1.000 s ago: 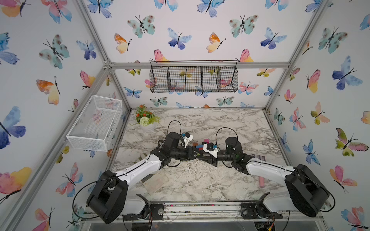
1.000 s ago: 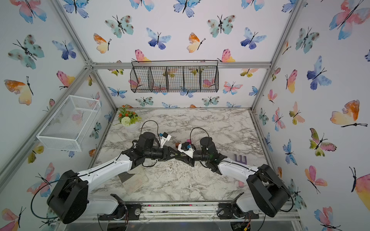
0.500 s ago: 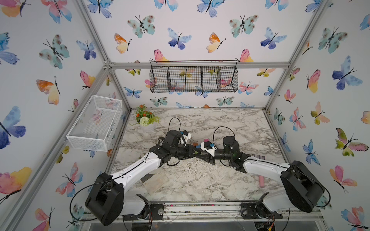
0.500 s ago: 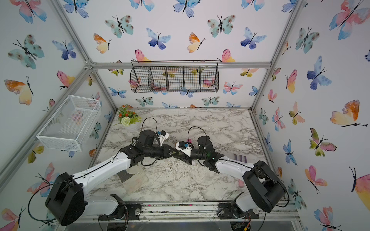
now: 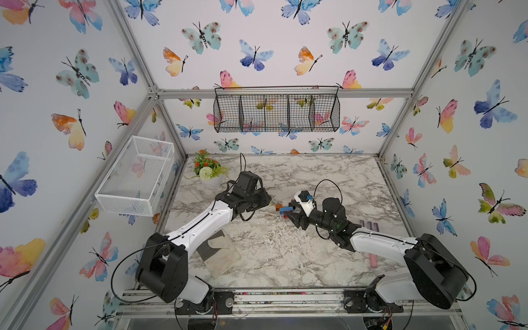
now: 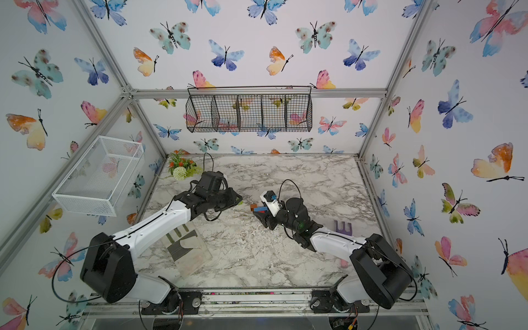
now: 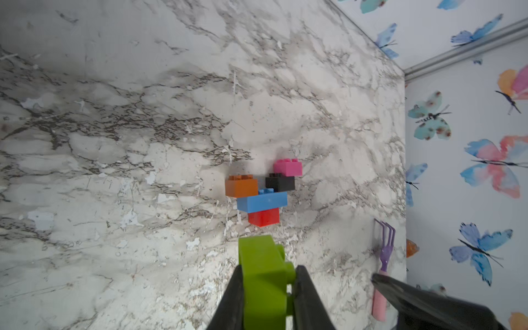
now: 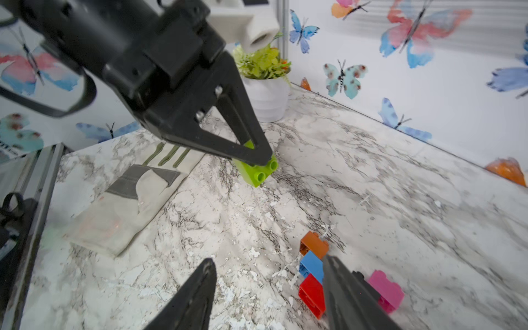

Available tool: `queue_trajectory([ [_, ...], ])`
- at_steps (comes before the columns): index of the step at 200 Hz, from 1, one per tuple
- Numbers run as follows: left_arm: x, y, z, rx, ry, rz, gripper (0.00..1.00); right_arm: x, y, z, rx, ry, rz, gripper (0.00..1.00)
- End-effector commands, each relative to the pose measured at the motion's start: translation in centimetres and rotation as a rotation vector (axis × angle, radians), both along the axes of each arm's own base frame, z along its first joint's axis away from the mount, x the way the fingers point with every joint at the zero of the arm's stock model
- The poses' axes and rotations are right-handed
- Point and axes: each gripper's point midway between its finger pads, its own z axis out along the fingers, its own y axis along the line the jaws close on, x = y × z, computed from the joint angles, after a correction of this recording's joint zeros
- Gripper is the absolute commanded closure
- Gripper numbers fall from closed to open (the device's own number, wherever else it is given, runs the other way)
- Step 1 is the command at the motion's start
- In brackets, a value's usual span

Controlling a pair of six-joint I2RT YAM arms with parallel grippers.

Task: Assemble the letter v with lego
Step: Place the lego brick at the center of the board.

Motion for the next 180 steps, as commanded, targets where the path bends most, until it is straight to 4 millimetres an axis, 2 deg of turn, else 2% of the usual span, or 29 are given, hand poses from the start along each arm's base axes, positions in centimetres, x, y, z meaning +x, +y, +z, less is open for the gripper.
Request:
queue_trajectory([
  [1, 2.9, 1.9, -3.8, 0.086, 0.030, 0.177, 0.89, 1.2, -1.9, 1.0, 0.105, 0.096, -0.169, 0.35],
  [36, 4.9, 1.4, -8.5, 0.080, 0.091, 0.275, 0.86, 0.5, -3.1, 0.6, 0.081, 0.166, -0.211, 0.35],
  [66, 5.4, 1.6, -10.4, 0.111, 0.104, 0.310, 0.78, -0.1, -4.7, 0.2, 0.073, 0.178, -0.262, 0.35],
  [78, 5.6, 1.7, -11.0, 0.124, 0.107, 0.303, 0.67, -0.4, -5.0, 0.1, 0.075, 0.183, -0.268, 0.34],
  [95, 5.7, 1.5, -11.7, 0.144, 0.121, 0.286, 0.59, -0.5, -4.8, -0.1, 0.066, 0.198, -0.255, 0.34],
  [105, 5.7, 1.4, -12.0, 0.149, 0.130, 0.273, 0.48, -0.5, -4.6, -0.3, 0.056, 0.210, -0.249, 0.34],
  [128, 5.9, 1.1, -11.6, 0.141, 0.124, 0.247, 0.36, -0.4, -4.1, -0.7, 0.027, 0.234, -0.236, 0.34],
  [142, 6.1, 1.0, -10.8, 0.125, 0.113, 0.234, 0.33, -0.3, -3.9, -0.6, 0.016, 0.239, -0.223, 0.34],
  [165, 6.5, 1.7, -8.6, 0.068, 0.085, 0.223, 0.30, -0.2, -3.4, -0.1, 0.015, 0.253, -0.210, 0.35],
  [180, 6.6, 2.8, -6.4, -0.008, 0.045, 0.213, 0.29, -0.4, -2.6, 0.3, 0.023, 0.270, -0.173, 0.35],
])
